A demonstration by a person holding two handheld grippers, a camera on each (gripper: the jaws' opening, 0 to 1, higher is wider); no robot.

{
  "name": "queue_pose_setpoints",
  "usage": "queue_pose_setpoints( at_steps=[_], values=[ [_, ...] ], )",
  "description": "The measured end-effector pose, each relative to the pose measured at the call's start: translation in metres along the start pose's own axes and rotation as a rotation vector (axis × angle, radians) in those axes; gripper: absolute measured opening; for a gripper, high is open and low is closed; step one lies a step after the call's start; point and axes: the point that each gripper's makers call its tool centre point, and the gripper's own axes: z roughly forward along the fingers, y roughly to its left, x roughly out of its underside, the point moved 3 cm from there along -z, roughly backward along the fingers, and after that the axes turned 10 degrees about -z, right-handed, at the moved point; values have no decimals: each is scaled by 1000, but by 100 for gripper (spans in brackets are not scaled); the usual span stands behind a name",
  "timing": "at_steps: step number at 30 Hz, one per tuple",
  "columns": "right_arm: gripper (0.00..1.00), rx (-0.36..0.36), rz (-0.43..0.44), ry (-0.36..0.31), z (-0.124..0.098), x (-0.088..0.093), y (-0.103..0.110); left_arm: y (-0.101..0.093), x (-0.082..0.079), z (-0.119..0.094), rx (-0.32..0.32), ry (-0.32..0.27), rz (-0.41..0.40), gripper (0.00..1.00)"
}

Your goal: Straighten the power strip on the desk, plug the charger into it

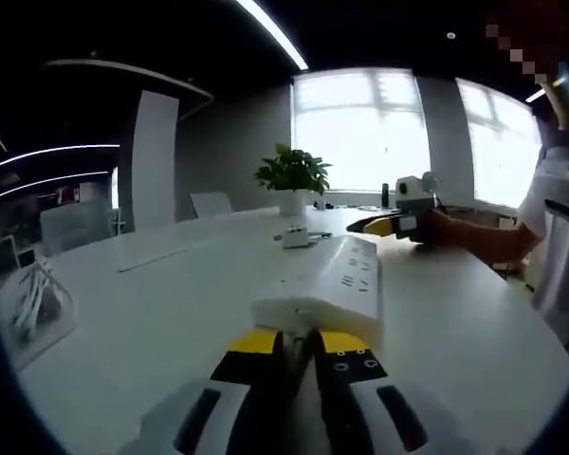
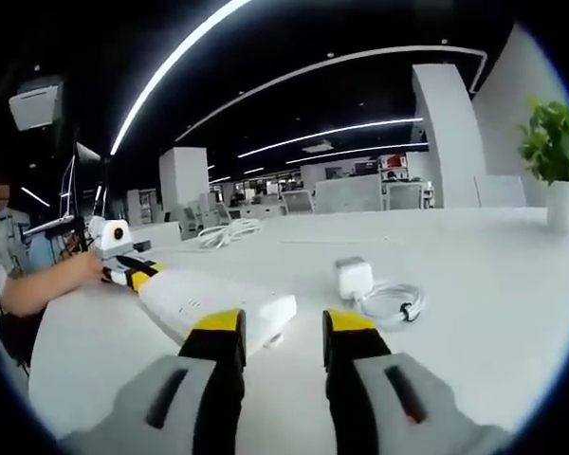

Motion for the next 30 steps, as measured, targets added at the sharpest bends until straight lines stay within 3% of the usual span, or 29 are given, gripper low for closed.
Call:
queue_pose_setpoints(
  at_steps=[18,30],
  values=[
    [31,31,-7,1,0,1,-8,0,1,1,-1,1,1,17],
    [31,57,-73,28,5,5,-13,-1,1,1,-1,1,1,17]
  ],
)
